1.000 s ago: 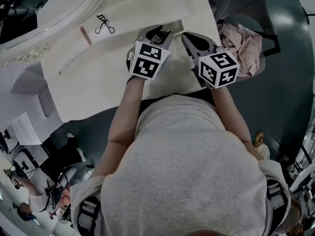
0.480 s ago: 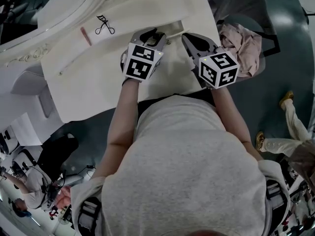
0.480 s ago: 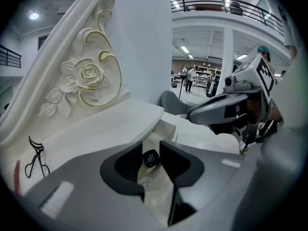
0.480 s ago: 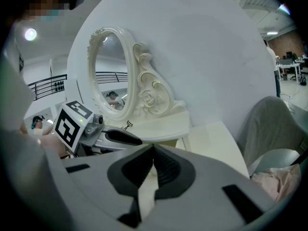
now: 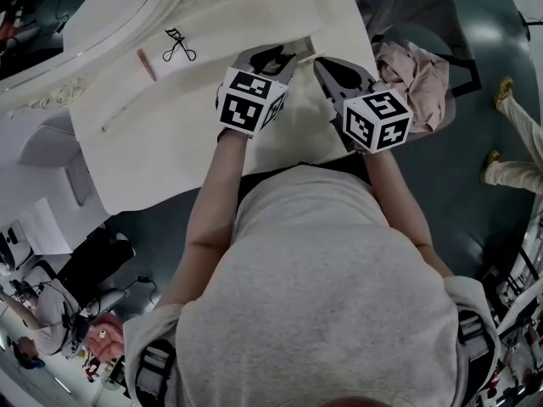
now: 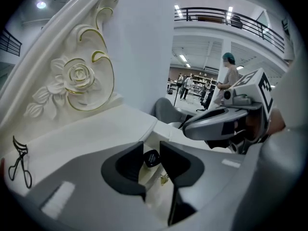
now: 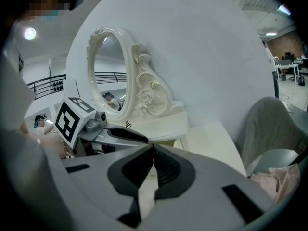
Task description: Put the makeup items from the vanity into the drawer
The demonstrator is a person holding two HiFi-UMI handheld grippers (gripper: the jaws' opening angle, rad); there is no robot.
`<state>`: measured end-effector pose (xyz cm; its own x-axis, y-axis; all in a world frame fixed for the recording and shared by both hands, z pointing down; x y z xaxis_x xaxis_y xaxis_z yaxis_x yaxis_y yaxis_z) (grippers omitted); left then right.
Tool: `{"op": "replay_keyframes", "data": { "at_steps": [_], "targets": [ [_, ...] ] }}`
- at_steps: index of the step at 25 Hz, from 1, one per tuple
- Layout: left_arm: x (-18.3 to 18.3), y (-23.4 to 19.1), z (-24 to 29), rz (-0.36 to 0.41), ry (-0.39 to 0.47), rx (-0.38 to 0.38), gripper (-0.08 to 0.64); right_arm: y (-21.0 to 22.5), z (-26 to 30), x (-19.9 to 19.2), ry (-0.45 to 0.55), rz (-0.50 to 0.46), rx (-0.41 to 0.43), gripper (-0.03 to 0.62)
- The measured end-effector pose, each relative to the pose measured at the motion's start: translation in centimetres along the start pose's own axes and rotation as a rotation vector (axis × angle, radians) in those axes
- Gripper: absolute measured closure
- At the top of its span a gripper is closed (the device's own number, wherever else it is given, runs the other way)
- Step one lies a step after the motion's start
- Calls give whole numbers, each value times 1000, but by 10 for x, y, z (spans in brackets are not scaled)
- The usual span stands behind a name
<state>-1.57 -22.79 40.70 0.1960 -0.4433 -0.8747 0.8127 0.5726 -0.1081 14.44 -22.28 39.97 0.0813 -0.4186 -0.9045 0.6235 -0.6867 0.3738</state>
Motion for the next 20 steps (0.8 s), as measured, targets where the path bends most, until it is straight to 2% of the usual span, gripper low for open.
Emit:
{"op": "replay_keyframes", "data": {
  "at_steps": [3,7,15,20],
  "targets": [
    [2,2,2,4,4,14,449,0,0,-1,0,1,-1,584],
    [-6,6,6,71,-67,23,446,0,-1,-1,3,3,-5,584],
    [-7,4,5,130,-89,71,446,0,-1,-1,2,2,-6,583],
    [-8,1,-1,136,-106,87,446,-1,-2,-1,1,1,-1,584]
  ]
}}
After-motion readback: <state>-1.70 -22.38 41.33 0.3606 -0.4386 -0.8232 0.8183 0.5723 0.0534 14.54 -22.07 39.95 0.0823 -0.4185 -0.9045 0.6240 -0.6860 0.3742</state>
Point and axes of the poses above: the fingertips, and each gripper's own axes: z forward along the fingers, y to its right, x out of its top, the point moved 9 cm from there along -z, backward along the fingers, and after that the axes turned 11 degrees about y, right-handed, at the moved point
